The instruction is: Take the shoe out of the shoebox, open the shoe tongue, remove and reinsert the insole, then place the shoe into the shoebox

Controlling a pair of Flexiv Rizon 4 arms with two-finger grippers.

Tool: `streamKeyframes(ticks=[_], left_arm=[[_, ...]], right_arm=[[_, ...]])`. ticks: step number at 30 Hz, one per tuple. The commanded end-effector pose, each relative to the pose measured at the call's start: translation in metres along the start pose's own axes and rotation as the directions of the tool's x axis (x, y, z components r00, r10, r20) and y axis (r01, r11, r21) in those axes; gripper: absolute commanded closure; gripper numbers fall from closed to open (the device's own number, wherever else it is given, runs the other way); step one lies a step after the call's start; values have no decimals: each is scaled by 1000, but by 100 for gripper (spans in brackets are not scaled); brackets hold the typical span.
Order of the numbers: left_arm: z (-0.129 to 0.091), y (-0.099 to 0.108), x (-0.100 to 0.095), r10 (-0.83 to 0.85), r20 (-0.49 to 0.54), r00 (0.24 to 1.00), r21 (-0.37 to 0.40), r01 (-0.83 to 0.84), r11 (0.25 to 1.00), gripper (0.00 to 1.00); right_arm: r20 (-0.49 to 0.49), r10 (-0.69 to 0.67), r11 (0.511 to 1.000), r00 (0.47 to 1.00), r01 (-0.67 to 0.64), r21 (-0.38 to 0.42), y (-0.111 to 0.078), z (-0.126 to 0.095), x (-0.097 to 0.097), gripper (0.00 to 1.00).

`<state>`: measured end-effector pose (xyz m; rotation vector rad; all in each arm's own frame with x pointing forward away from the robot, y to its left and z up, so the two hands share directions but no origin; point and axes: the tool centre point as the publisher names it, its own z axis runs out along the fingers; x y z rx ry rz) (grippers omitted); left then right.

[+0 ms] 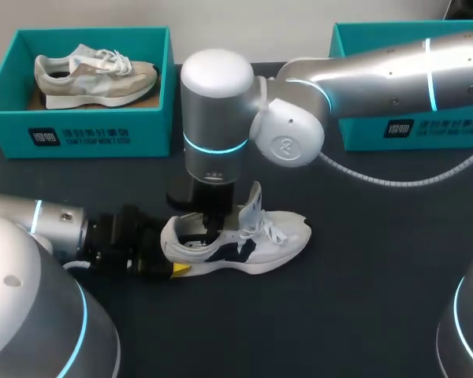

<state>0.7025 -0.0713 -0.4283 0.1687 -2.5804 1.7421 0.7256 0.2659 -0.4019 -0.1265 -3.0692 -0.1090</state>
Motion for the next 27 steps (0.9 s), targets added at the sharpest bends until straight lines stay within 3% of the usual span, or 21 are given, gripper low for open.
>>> streamKeyframes(ticks=[1,4,6,8,10,14,15,27], left_arm=[[6,6,-5,2,0,1000,-2,-2,1000,100],[6,6,-5,2,0,1000,-2,-2,1000,100],[6,6,-5,2,0,1000,-2,-2,1000,100],[6,6,-5,2,0,1000,-2,-2,1000,100],[6,6,-5,2,0,1000,-2,-2,1000,100],[6,6,-5,2,0,1000,-2,-2,1000,100],[6,6,-5,2,0,1000,-2,-2,1000,100],[6,6,-5,2,0,1000,-2,-2,1000,100]], right_arm=[[-23,3,1000,1000,-3,-2,9,24,9,63],[-38,17,1000,999,-17,-6,10,30,17,76],[-46,24,1000,999,-24,-3,11,32,22,92],[-48,39,999,998,-40,-5,10,33,24,94],[-42,53,999,998,-54,-7,9,32,26,90],[-23,68,998,997,-68,-2,5,26,25,59],[-17,70,998,997,-70,1,4,24,25,56],[61,114,993,992,-115,16,5,7,25,53]])
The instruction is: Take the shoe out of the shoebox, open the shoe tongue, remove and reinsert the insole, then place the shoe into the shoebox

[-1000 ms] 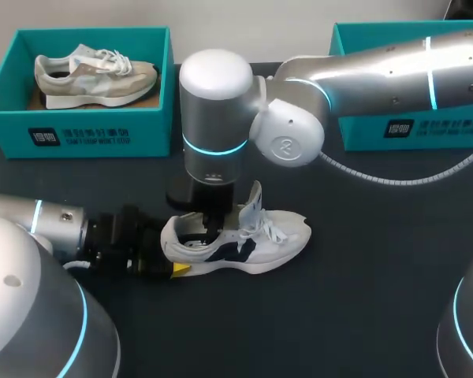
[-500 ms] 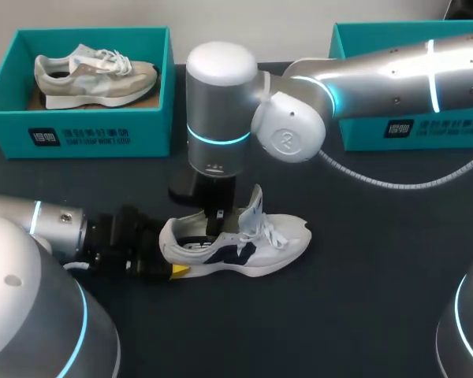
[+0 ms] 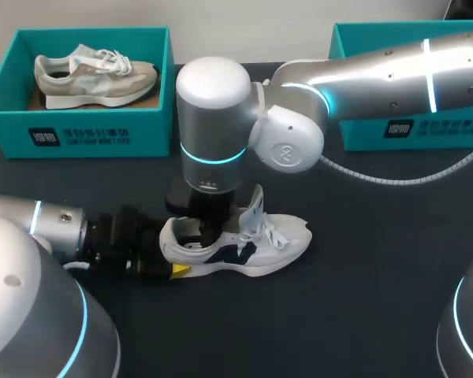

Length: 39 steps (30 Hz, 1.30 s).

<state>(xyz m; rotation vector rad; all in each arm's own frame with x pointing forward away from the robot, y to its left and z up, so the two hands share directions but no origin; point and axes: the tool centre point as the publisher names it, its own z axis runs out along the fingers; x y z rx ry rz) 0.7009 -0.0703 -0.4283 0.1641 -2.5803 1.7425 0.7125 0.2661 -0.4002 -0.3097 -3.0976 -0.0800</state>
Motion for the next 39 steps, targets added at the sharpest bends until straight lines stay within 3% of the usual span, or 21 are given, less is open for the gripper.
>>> streamKeyframes(ticks=[1,13,16,17,23,25,32,39], left_arm=[[7,6,-6,0,2,1000,-3,0,1000,100],[7,6,-6,0,2,1000,-3,0,1000,100],[7,6,-6,0,2,1000,-3,0,1000,100],[7,6,-6,0,2,1000,-3,0,1000,100],[7,6,-6,0,2,1000,-3,0,1000,100],[7,6,-6,0,2,1000,-3,0,1000,100],[7,6,-6,0,2,1000,-3,0,1000,100],[7,6,-6,0,2,1000,-3,0,1000,100]], right_arm=[[22,-4,1000,1000,4,7,5,6,12,52],[46,0,1000,999,0,7,5,3,9,51],[34,-9,1000,999,8,2,7,8,7,55],[28,-10,1000,1000,10,0,7,9,7,57],[-2,-14,1000,1000,14,0,8,23,6,95],[-10,-16,1000,1000,16,2,9,26,7,100],[-13,-4,1000,1000,4,1,3,20,8,100],[34,7,1000,999,-7,-21,-13,-13,5,100]])
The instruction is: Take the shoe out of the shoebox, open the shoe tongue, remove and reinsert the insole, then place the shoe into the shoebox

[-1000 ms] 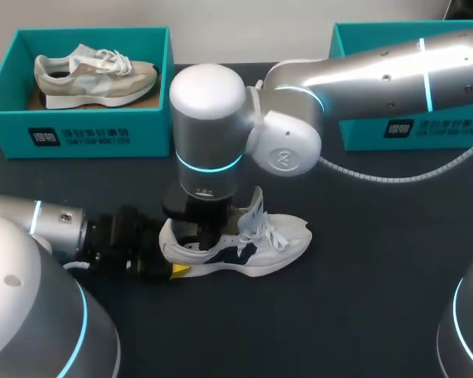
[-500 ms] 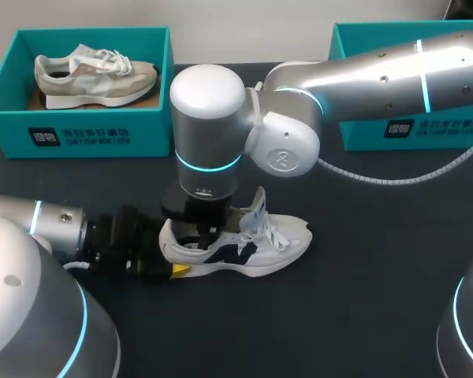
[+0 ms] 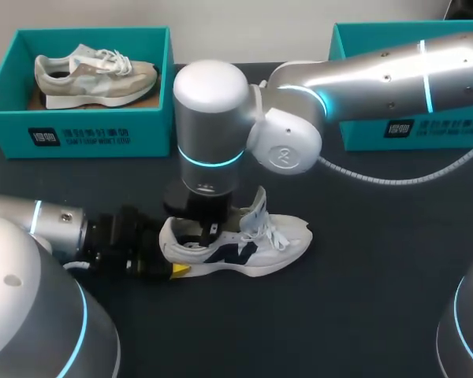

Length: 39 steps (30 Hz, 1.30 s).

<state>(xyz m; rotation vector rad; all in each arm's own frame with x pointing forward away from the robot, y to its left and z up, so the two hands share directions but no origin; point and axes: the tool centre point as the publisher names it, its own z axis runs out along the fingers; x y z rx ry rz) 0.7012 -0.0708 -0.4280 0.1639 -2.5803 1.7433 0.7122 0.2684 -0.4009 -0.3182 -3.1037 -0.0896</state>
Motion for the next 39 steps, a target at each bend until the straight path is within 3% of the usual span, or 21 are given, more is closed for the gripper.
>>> streamKeyframes(ticks=[1,13,25,30,39], left_arm=[[6,6,-6,-1,2,1000,-3,1,1000,100],[6,6,-6,-1,2,1000,-3,1,1000,100],[6,6,-6,-1,2,1000,-3,1,1000,100],[6,6,-6,-1,2,1000,-3,1,1000,100],[6,6,-6,-1,2,1000,-3,1,1000,100]], right_arm=[[34,2,1000,999,-1,-23,-17,-19,3,100],[110,-37,996,993,46,-73,-21,-68,-12,100],[139,-43,994,989,57,-98,-30,-85,-18,100],[137,-70,988,988,88,-131,-20,-90,-21,100],[94,-118,972,989,134,-192,16,-91,-28,100]])
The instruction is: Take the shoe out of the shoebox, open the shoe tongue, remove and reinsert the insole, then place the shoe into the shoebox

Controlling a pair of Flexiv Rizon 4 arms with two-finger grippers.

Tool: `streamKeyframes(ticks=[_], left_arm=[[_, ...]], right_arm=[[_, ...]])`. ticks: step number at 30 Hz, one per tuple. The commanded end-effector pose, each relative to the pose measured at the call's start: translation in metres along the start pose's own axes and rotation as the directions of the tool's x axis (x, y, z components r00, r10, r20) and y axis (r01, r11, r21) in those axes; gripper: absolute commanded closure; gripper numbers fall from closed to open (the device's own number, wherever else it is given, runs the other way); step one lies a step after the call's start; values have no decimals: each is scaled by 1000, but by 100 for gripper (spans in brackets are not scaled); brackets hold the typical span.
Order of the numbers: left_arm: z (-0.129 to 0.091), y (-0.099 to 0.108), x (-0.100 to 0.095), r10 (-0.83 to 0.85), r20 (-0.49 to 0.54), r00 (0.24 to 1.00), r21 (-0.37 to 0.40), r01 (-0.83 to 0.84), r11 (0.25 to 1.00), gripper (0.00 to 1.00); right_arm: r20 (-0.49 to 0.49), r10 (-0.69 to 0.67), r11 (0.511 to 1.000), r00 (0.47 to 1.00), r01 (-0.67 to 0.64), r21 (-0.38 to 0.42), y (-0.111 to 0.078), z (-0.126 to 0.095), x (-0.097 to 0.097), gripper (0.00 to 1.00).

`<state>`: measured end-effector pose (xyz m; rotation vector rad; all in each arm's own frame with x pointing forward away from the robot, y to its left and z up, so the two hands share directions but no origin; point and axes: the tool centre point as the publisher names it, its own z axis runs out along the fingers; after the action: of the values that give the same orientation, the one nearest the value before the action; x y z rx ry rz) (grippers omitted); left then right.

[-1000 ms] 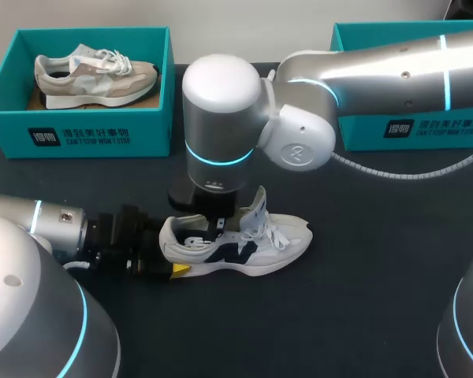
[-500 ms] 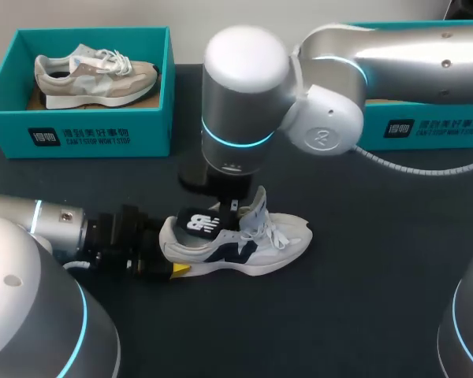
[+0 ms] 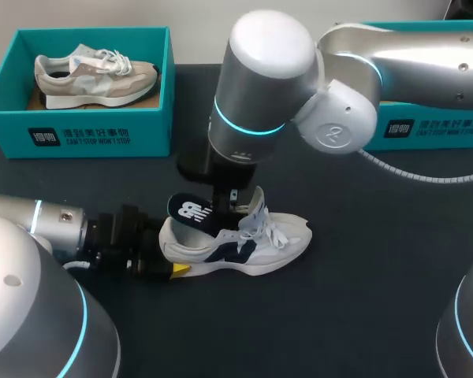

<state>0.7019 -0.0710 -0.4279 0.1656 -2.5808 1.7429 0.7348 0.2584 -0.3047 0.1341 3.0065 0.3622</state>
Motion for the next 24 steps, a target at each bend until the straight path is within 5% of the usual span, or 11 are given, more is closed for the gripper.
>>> streamKeyframes(ticks=[1,15,16,18,24], left_arm=[[6,6,-5,0,1,1000,-3,0,1000,100],[6,6,-5,0,1,1000,-3,0,1000,100],[6,6,-5,0,1,1000,-3,0,1000,100],[6,6,-5,0,1,1000,-3,0,1000,100],[6,6,-5,0,1,1000,-3,0,1000,100]], right_arm=[[-28,-11,1000,1000,11,-14,18,11,-8,100],[-68,-22,993,997,14,-114,49,20,-12,100],[-80,-22,993,997,12,-120,48,18,-12,93],[-96,-11,990,995,-2,-138,46,13,-13,64],[-220,-18,968,975,-38,-250,41,-2,-13,53]])
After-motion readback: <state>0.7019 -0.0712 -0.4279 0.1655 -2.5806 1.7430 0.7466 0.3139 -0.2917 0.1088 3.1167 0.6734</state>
